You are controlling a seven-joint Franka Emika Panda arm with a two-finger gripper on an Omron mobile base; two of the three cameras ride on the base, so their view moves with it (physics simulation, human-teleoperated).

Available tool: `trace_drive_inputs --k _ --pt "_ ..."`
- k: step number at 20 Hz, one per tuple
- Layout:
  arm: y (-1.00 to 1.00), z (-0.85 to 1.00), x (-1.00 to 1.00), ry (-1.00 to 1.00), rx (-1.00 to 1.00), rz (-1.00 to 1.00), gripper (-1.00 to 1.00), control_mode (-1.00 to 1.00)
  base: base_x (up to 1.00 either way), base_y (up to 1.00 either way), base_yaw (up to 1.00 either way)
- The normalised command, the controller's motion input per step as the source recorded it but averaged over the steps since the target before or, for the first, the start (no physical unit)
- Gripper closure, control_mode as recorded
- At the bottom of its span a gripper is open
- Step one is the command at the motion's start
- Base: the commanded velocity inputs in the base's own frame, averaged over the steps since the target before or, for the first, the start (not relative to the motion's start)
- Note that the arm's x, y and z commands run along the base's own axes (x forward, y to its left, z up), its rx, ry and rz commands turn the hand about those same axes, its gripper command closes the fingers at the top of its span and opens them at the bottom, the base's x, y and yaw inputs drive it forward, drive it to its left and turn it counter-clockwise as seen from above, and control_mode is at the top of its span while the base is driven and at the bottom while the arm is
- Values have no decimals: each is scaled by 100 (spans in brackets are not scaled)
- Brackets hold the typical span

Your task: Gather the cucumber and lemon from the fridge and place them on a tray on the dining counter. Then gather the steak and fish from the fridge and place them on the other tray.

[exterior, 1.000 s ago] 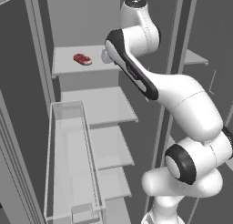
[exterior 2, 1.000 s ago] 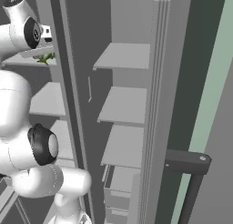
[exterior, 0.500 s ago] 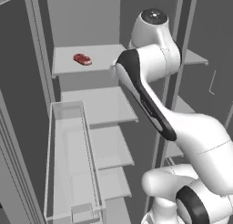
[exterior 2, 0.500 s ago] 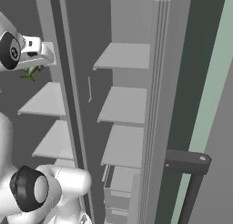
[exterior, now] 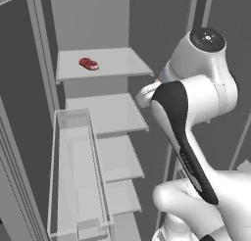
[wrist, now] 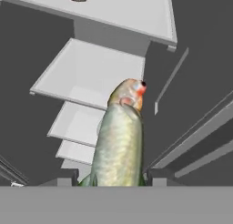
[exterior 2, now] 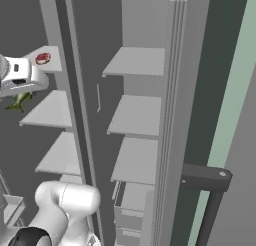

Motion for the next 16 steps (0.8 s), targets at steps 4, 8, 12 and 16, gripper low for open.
trace_drive_inputs --k 4,8,12,16 --pt "-34 0 -100 0 0 0 100 -100 0 0 0" --pt "-51 0 -100 0 0 -1 100 -100 0 0 0" --pt "-36 -1 -71 0 0 -2 100 -100 0 0 0" --pt "0 0 -1 0 0 0 100 -100 0 0 0"
